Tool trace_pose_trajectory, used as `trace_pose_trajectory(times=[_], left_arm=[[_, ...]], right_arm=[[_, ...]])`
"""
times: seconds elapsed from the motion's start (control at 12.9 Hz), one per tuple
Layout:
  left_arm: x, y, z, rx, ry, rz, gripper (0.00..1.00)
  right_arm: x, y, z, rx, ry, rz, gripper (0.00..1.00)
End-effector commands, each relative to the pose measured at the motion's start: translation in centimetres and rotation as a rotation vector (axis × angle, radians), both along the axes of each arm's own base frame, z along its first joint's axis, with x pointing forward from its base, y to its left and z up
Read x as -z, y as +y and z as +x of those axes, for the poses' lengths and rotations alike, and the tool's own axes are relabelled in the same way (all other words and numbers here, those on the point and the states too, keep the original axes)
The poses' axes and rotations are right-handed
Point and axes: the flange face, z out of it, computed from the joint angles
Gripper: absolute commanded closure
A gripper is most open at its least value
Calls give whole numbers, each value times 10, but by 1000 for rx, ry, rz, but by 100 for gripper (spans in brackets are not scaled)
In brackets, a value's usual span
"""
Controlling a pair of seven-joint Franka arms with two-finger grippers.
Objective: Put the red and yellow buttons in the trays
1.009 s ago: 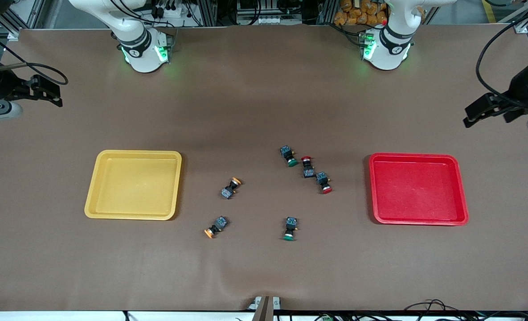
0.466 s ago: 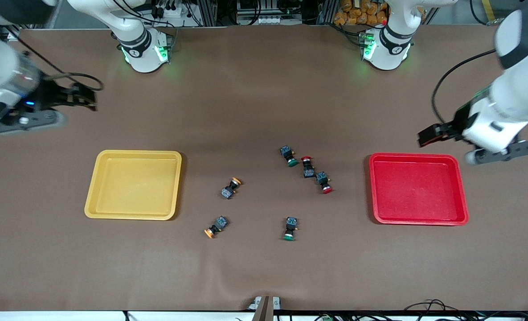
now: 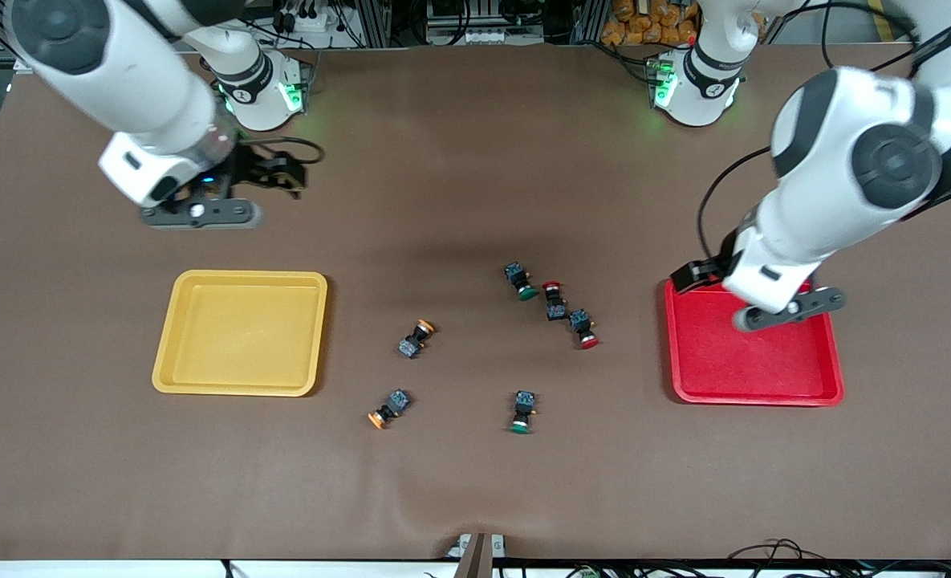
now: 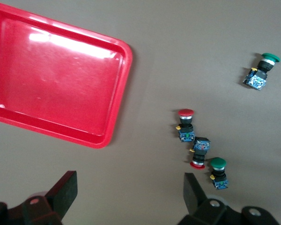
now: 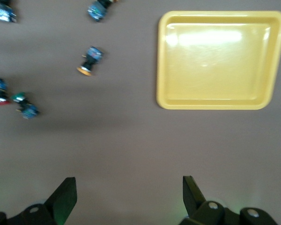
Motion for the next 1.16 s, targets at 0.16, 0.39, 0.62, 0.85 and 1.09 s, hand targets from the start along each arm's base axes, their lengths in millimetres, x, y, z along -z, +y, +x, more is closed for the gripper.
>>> trace_pose_trajectory(times=[0.16,0.39,0.62,0.85,1.09], left_arm=[[70,-50,2,-30,56,41,0],[123,-72,5,-24,79,44,0],[171,-80,12,-31,76,25,0],[199,-91,11,-56,76,16,0],[240,-100,14,-88,62,-19,0]], right_arm=[[33,66,27,126,-28,25,0],[109,88,59,133,-40,12,0],[189,103,83,143,-40,5,0],[278,116,98,156,-61,12,0],[344,114,97,199,-86,15,0]])
